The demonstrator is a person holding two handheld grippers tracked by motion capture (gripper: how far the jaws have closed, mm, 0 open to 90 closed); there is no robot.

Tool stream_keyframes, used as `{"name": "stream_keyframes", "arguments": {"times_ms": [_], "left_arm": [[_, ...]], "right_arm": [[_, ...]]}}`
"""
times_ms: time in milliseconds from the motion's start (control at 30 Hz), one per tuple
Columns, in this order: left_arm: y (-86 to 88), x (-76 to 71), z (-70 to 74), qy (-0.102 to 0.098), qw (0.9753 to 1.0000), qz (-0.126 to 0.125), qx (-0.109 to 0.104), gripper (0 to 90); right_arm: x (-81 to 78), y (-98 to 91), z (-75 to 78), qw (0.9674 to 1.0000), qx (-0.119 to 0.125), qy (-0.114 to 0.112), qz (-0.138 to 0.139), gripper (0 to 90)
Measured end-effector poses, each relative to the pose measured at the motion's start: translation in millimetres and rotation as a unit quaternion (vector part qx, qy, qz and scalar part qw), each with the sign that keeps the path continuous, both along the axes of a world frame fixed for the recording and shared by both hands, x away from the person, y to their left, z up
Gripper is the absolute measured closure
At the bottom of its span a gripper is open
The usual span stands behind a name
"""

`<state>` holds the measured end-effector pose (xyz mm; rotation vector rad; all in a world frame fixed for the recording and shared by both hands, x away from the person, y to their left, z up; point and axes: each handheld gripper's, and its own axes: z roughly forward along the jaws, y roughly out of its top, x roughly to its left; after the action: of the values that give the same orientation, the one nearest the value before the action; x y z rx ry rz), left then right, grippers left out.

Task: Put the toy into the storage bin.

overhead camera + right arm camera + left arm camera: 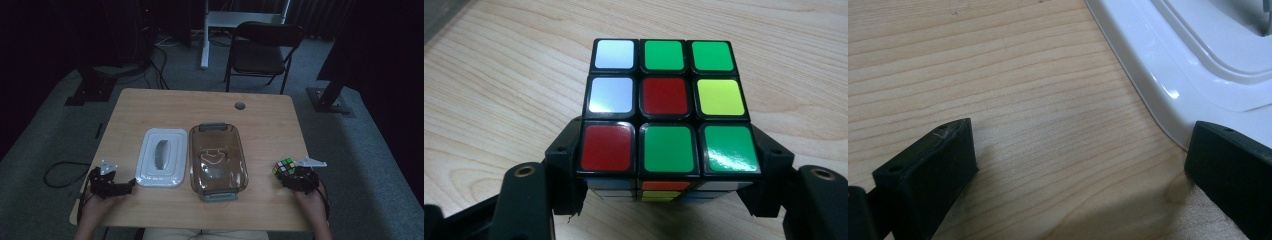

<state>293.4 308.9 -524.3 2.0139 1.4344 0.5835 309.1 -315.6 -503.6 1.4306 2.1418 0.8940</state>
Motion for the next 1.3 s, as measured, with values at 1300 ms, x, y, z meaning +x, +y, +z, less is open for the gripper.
{"name": "stream_keyframes", "arguments": {"times_ms": [1300], "left_arm": [[0.9,4.0,-0.2,0.0,0.9999,-0.017,-0.001,0.7]], "right_arm": [[-3.4,26.4,115.2,0.9902,0.037,-0.076,0.112,33.8]]}}
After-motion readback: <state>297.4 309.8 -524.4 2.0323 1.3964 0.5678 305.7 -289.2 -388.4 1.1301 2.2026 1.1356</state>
